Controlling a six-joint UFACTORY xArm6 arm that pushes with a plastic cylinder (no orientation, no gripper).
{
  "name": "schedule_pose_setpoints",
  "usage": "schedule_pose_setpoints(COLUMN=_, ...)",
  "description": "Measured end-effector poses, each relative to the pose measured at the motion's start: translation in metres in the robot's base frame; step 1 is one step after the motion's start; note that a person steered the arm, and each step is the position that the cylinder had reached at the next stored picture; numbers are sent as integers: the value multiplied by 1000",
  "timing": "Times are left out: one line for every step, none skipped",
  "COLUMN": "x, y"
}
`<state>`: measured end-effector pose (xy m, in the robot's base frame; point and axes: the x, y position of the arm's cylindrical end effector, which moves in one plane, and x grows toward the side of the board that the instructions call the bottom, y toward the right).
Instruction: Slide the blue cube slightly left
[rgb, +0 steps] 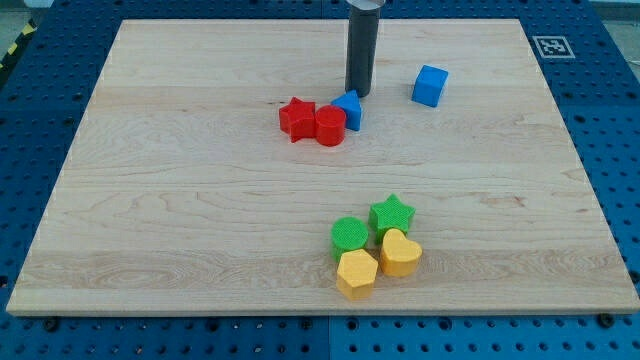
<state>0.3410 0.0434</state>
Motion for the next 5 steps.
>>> schedule_pose_setpoints(x=-20, y=22)
schedule_pose_setpoints(x=-44, y=65)
schedule_pose_setpoints(x=-43, y=164)
schedule_pose_setpoints(x=-37, y=219)
schedule_pose_setpoints(x=-21, y=204)
